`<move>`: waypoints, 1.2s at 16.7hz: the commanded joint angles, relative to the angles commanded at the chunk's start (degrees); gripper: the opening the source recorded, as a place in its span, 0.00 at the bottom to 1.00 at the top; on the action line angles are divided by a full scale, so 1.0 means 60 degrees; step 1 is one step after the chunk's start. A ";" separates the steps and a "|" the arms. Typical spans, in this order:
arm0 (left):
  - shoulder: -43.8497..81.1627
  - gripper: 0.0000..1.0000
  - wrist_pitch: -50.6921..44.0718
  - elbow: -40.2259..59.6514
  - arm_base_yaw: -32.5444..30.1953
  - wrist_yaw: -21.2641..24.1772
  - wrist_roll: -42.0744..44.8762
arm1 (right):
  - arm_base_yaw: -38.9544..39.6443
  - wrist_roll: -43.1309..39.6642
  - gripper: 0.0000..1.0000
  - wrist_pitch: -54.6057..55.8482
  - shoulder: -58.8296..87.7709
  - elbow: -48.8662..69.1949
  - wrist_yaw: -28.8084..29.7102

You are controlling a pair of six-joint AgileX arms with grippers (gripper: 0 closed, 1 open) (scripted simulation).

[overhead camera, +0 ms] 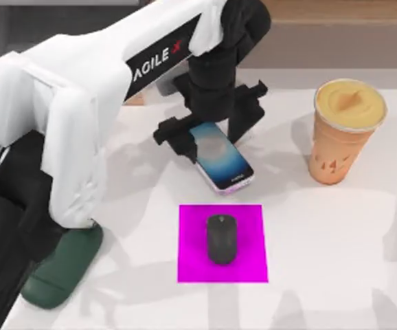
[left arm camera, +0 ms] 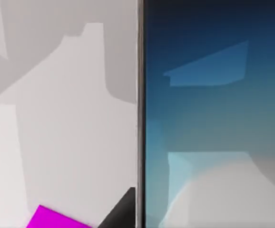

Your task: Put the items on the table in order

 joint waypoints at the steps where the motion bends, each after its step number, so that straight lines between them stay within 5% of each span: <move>1: -0.0367 0.00 0.0132 -0.0344 0.0109 0.0070 0.0249 | 0.0000 0.0000 1.00 0.0000 0.0000 0.0000 0.0000; 8: -0.5626 0.00 0.1804 -0.4723 0.1389 0.0891 0.3345 | 0.0000 0.0000 1.00 0.0000 0.0000 0.0000 0.0000; 20: -1.8918 0.00 0.5782 -1.5824 0.4572 0.2559 1.0383 | 0.0000 0.0000 1.00 0.0000 0.0000 0.0000 0.0000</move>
